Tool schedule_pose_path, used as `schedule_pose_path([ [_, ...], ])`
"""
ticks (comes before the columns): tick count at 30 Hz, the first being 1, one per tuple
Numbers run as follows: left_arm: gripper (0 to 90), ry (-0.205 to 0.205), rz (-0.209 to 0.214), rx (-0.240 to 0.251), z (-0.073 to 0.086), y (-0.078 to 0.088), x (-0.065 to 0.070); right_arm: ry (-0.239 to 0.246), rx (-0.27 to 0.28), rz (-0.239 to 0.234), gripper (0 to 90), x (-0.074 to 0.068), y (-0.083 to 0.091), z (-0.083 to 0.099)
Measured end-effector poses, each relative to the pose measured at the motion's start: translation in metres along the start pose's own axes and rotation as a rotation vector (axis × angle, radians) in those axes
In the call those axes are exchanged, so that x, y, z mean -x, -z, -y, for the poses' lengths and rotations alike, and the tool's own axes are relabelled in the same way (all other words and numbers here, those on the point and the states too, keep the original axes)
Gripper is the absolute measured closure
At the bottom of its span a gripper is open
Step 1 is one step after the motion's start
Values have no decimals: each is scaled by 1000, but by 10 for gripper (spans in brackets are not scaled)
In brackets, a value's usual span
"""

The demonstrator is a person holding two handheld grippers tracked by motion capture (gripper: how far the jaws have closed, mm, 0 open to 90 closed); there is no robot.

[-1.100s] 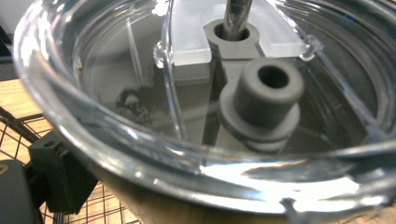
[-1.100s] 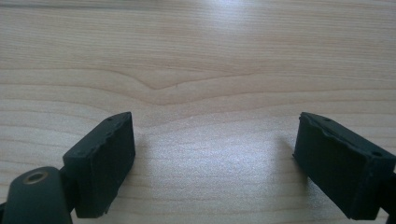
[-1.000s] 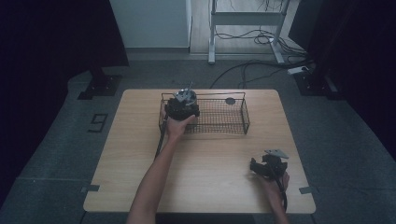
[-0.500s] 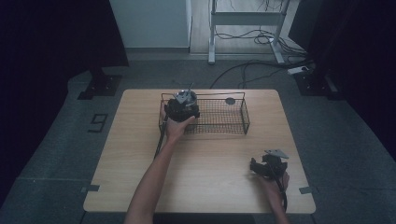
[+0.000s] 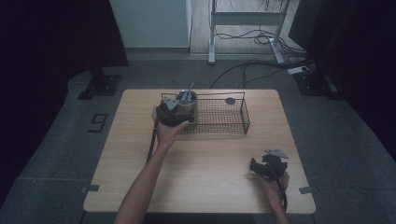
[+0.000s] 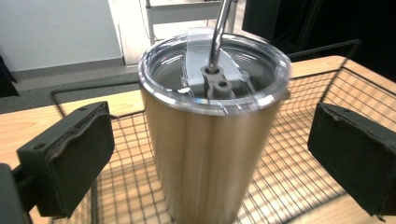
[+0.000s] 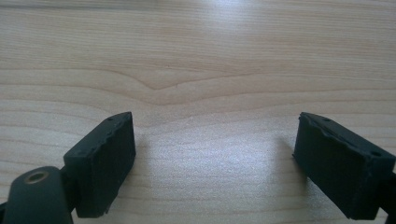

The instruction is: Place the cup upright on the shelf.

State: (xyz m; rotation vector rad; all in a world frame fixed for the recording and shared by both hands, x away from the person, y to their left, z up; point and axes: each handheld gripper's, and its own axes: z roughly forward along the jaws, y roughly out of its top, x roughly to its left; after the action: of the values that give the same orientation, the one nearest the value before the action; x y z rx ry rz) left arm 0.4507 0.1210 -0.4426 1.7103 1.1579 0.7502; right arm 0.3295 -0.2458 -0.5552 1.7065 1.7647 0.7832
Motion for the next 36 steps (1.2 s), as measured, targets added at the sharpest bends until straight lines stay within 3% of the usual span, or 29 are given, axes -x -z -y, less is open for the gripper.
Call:
schedule_pose_path([
  [3, 20, 1, 33, -7, 5, 19, -2, 2, -1, 0, 124, 0, 0, 0],
  [9, 38, -4, 56, -17, 17, 45, -3, -1, -2, 1, 125, 0, 0, 0],
  [13, 50, -30, 70, -44, 34, 66, -1, 1, -2, 1, 126, 0, 0, 0],
  [17, 53, -31, 89, -44, 49, 80, -1, 1, -2, 1, 126, 0, 0, 0],
  [25, 65, -24, 125, -81, 80, 102, -1, 1, -3, 1, 126, 0, 0, 0],
  [31, 67, -24, 127, -92, 101, 115, -1, 1, -2, 2, 127, 0, 0, 0],
  [36, 67, -55, 145, -109, 126, 127, 0, -2, -1, 3, 130, 0, 1, 0],
])
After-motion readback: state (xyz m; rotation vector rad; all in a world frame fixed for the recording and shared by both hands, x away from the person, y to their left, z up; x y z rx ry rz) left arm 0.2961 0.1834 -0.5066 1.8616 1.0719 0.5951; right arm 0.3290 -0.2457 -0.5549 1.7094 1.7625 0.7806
